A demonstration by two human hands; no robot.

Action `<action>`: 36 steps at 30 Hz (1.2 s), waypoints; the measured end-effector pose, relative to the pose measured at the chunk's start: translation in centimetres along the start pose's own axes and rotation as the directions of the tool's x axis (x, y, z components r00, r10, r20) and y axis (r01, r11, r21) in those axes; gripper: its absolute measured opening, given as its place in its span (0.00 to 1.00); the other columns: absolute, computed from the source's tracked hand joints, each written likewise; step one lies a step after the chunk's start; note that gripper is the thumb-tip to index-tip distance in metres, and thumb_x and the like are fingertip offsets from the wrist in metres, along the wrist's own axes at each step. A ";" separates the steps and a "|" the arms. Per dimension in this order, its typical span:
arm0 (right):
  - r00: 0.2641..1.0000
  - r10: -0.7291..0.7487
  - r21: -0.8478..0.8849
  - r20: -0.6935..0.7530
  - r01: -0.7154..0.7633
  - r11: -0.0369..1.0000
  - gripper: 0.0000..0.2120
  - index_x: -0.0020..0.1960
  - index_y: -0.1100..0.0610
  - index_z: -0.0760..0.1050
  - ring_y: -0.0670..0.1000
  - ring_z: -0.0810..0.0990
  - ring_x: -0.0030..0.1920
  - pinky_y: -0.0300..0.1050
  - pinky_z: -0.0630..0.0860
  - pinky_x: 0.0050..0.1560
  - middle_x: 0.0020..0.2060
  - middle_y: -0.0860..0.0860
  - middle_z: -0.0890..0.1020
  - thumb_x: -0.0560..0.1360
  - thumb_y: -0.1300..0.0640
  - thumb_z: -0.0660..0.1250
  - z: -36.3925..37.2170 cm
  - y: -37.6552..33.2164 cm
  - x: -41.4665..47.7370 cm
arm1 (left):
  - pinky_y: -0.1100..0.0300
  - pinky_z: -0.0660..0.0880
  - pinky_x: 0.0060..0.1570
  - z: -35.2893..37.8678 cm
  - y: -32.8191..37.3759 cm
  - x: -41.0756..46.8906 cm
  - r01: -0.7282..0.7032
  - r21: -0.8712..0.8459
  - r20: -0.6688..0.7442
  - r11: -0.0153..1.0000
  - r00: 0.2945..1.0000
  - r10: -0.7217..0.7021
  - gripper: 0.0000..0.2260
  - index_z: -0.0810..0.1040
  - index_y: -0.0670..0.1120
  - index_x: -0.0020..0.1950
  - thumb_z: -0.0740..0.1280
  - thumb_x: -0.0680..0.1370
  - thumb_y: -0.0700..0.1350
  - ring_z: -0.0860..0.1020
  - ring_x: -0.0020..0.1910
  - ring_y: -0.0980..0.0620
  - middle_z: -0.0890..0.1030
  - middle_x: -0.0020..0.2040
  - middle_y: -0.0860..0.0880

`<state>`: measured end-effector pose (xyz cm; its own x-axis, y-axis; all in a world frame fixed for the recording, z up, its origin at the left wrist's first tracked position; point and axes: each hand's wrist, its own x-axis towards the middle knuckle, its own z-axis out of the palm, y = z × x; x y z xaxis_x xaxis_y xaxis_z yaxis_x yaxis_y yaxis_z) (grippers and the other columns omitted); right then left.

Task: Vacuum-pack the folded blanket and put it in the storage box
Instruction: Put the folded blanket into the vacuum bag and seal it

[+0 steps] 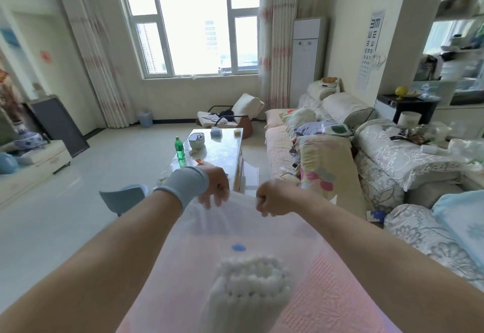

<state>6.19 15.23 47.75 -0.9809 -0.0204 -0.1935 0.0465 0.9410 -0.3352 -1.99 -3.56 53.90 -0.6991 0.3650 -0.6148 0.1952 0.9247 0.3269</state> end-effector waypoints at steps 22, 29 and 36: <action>0.945 -0.093 0.320 -0.312 0.197 0.927 0.26 0.64 0.49 0.77 0.48 0.81 0.53 0.47 0.79 0.54 0.54 0.47 0.81 0.67 0.55 0.77 -3.2 -12.1 4.4 | 0.52 0.80 0.51 -6.9 -5.1 -4.5 -0.252 0.095 -0.274 0.963 0.923 0.269 0.07 0.82 0.41 0.52 0.66 0.77 0.40 0.84 0.46 0.45 0.84 0.40 0.50; 0.971 -0.079 0.513 -0.227 0.188 0.838 0.14 0.31 0.57 0.79 0.52 0.87 0.40 0.50 0.85 0.42 0.34 0.53 0.85 0.72 0.70 0.72 -2.8 -10.7 5.5 | 0.53 0.82 0.41 -9.9 -8.8 -5.1 -0.211 0.186 -0.330 0.960 0.906 0.263 0.14 0.78 0.48 0.54 0.75 0.71 0.43 0.85 0.43 0.46 0.86 0.44 0.47; 0.972 -0.019 0.416 -0.235 0.118 0.902 0.07 0.46 0.52 0.79 0.48 0.84 0.41 0.37 0.76 0.38 0.38 0.46 0.85 0.69 0.58 0.73 -2.5 -12.4 5.7 | 0.56 0.79 0.33 -8.5 -11.8 -2.2 -0.450 -0.195 -0.425 0.872 0.840 0.338 0.05 0.80 0.41 0.43 0.66 0.77 0.36 0.81 0.33 0.47 0.84 0.37 0.44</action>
<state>-0.40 4.31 53.09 -0.9985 0.0419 0.0346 0.0051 0.7053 -0.7089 -8.60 -16.20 57.43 -0.8135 0.5728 -0.1005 0.3504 0.6207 0.7014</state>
